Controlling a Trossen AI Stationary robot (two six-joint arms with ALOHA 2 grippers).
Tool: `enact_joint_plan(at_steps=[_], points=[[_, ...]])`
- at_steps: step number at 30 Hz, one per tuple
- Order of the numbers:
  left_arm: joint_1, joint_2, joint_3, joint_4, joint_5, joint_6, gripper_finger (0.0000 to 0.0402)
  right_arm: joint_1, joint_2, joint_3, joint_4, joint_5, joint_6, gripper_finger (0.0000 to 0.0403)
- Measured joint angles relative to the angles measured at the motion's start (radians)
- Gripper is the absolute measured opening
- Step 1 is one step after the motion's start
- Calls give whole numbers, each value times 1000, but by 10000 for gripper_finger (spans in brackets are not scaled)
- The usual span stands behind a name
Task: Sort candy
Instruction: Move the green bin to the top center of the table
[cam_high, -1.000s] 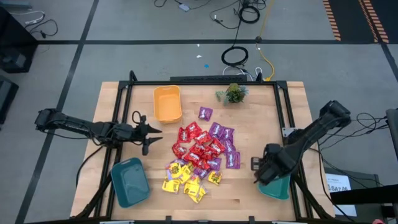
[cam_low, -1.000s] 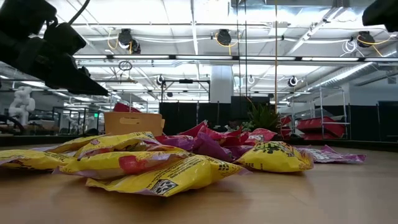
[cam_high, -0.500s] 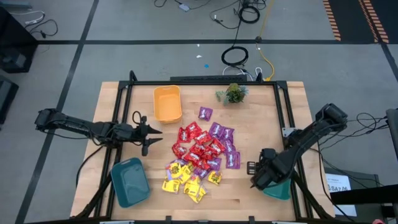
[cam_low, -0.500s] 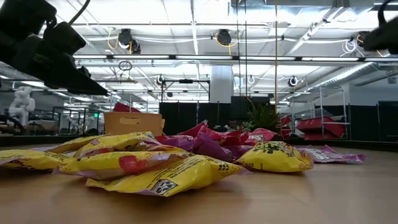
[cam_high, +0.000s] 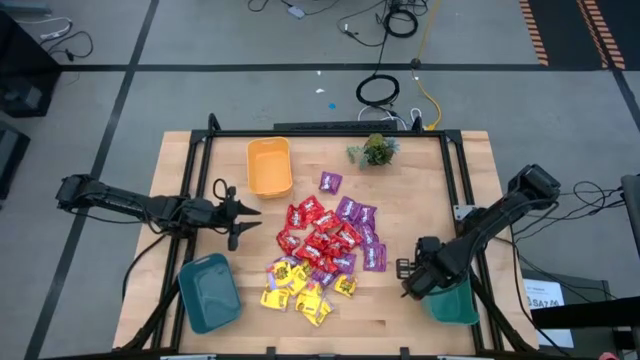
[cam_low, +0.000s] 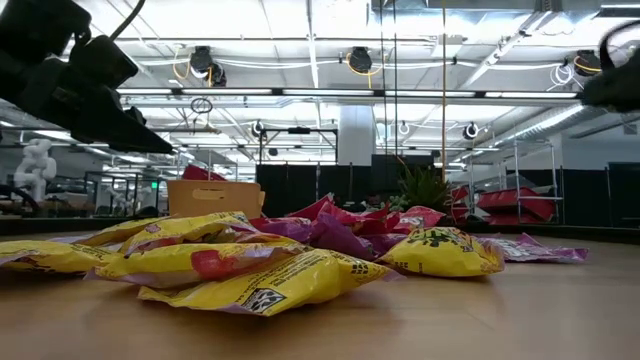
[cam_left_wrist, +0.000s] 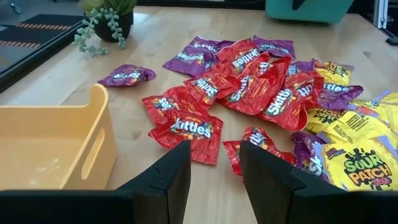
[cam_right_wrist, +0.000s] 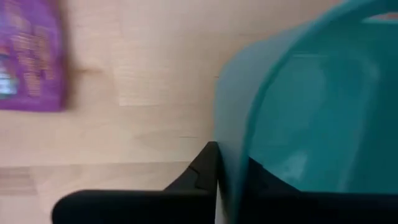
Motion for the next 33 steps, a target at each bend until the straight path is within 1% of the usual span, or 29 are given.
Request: enact_joint_plan(at_steps=[5,7,9,11,14,18,22,24,26,29,33], points=[[1,0,0,21,-5,32,148,-85,-1,183,-191,133,-132,2],[1,0,0,36,-6,43,148,-145,-2,257,-245,195,-221,1],[1,0,0,42,-7,43,148,-218,-3,320,-261,257,-335,1],[1,0,0,48,-8,43,148,-310,-2,376,-250,296,-473,1],[1,0,0,49,-8,44,148,-461,19,442,-202,307,-687,1],[1,0,0,48,-8,43,148,-639,95,525,-29,295,-971,1],[1,0,0,48,-9,43,148,-770,210,660,143,271,-1193,0],[1,0,0,48,-9,43,148,-823,293,755,175,267,-1264,0],[1,0,0,48,-10,43,148,-869,387,862,193,254,-1316,0],[1,0,0,47,-10,42,148,-932,537,1025,243,193,-1373,0],[1,0,0,47,-9,41,148,-1003,727,1245,256,188,-1403,0]])
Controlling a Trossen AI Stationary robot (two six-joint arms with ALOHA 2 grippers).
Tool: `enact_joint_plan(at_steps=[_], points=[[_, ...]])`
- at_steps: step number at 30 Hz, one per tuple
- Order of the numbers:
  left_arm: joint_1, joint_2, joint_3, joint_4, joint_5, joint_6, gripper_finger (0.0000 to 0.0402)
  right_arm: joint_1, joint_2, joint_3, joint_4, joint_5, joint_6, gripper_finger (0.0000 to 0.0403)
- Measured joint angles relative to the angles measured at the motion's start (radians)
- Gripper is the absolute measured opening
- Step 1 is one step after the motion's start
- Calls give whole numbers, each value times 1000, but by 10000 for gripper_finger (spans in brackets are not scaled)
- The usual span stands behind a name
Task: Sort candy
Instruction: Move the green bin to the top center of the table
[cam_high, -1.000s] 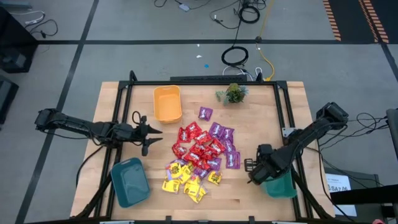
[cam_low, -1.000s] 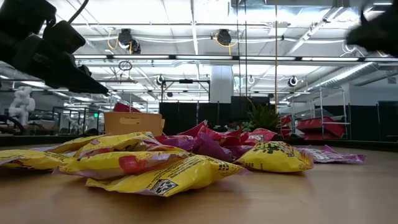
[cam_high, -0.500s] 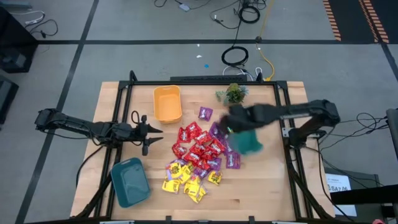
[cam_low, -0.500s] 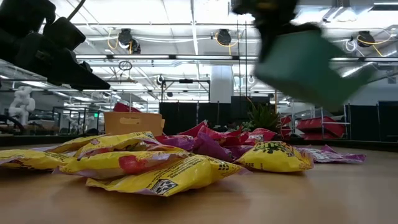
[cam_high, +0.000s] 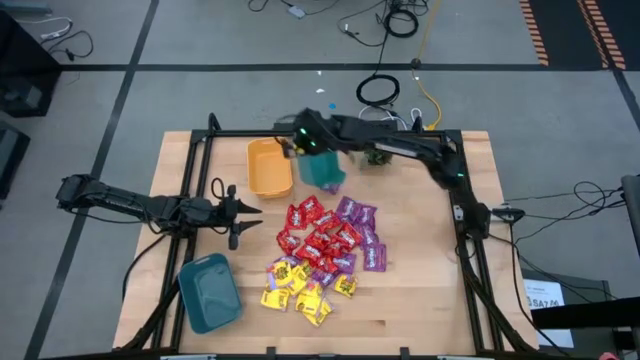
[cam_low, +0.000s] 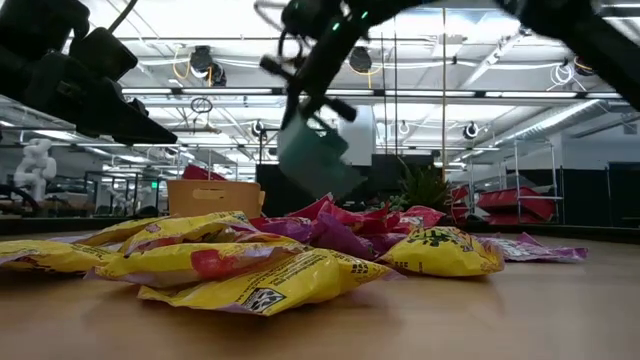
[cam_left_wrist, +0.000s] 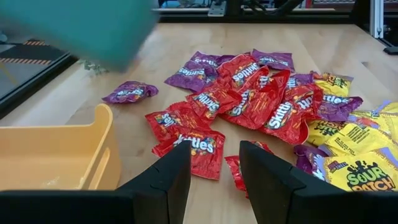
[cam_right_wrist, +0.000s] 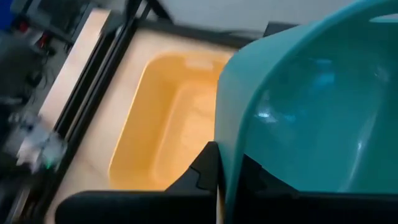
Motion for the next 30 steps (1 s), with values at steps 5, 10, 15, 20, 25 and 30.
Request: enact_joint_plan(at_steps=[5,10,15,20,25,30], points=[[0,0,0,-2,2,0,148,-65,158,146,20,91,-58,0],[0,0,0,-19,5,-1,148,-88,241,149,2,133,-57,0],[0,0,0,-71,6,-25,148,-73,284,150,-119,-160,37,0],[0,0,0,-72,5,-25,148,-11,270,150,-138,-74,62,0],[0,0,0,-69,5,-26,148,-28,251,150,-95,-27,61,0],[0,0,0,-69,5,-26,148,-62,251,148,-51,40,61,0]])
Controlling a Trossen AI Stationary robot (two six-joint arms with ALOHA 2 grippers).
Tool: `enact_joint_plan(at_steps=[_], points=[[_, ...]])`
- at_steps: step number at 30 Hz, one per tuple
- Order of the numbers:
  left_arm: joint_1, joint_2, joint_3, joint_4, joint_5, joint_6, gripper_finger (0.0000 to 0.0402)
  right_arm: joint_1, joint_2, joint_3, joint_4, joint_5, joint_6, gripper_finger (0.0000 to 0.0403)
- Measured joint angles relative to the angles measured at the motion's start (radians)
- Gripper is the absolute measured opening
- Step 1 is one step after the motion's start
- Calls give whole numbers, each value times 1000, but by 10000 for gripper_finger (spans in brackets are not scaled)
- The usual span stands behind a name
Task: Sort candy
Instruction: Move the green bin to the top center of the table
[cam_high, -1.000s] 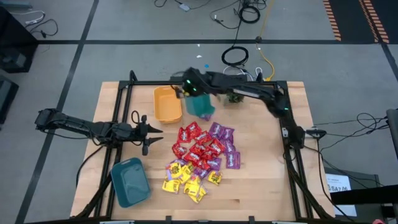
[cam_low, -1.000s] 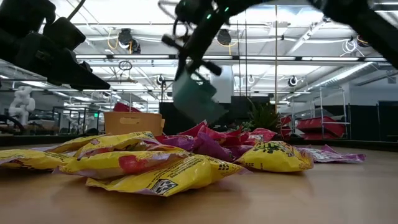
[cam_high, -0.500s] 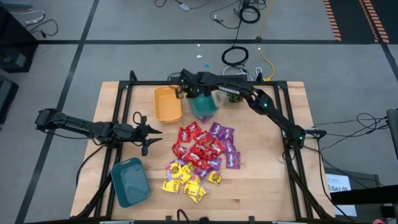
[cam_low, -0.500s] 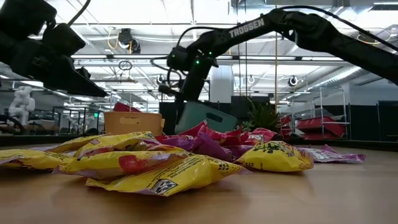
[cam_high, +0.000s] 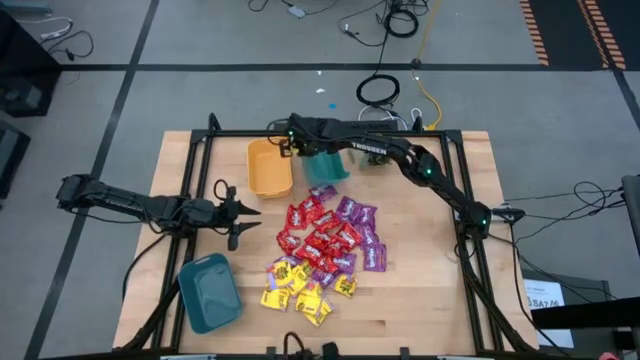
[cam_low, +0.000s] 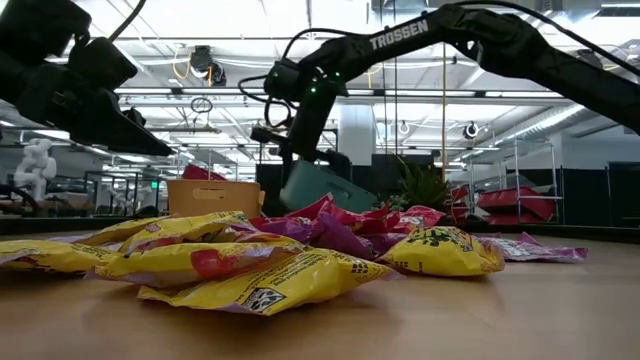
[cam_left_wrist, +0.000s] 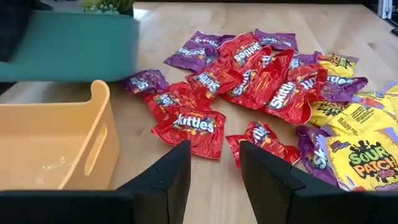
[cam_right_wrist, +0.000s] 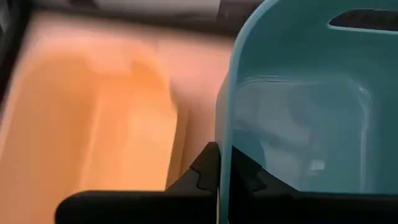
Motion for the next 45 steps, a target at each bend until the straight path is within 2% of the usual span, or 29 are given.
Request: enact_joint_plan(at_steps=[7,12,17,25,28,40,45], points=[[0,0,0,0,0,1,148,-7,14,2,73,160,-23,0],[0,0,0,0,-1,1,148,22,77,2,76,275,-27,0],[0,0,0,0,-2,1,148,64,115,2,60,257,-5,0],[0,0,0,0,-2,1,148,150,118,2,-92,260,115,0],[0,0,0,0,-2,0,148,170,118,2,-85,261,128,0],[0,0,0,0,-2,0,148,90,116,2,-11,229,207,0],[0,0,0,-1,-2,0,148,89,116,2,0,201,210,15]])
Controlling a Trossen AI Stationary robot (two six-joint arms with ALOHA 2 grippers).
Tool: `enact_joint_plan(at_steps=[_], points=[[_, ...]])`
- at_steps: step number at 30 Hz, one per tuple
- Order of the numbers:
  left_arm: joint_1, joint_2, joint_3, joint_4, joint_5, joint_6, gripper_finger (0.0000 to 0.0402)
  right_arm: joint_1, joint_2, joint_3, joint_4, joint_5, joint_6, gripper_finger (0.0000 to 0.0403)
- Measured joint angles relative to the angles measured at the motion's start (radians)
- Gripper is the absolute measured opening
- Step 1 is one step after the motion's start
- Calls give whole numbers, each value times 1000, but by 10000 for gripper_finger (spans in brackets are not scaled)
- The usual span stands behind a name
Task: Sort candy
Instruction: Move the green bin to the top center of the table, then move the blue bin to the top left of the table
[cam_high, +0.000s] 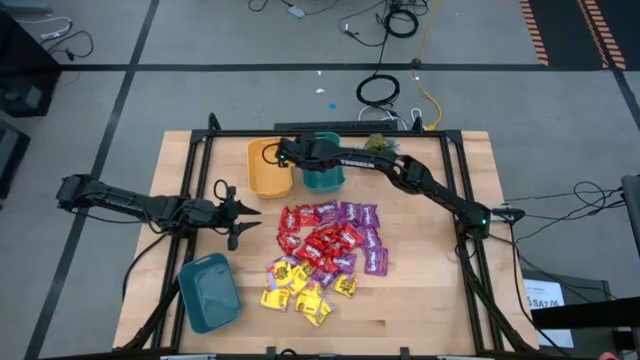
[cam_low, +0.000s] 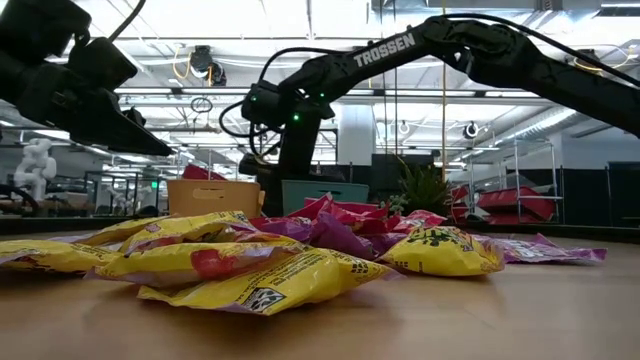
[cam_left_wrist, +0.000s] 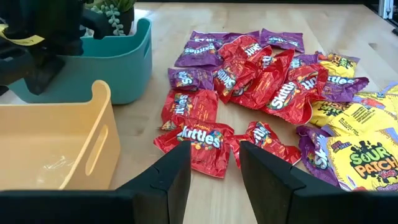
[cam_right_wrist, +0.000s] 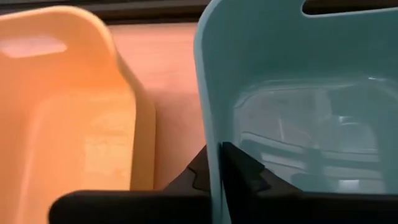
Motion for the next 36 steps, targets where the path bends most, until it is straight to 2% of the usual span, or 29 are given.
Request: enact_joint_plan(at_steps=[12,21,27,36], points=[[0,0,0,-21,6,-1,148,14,-16,-2,-7,-14,-36,110],[0,0,0,-27,10,-2,148,27,-120,-2,-67,-8,-129,157],[0,0,0,-31,10,0,148,55,-215,-2,-224,3,-257,161],[0,0,0,-24,8,0,148,145,-275,-1,-621,89,-315,147]])
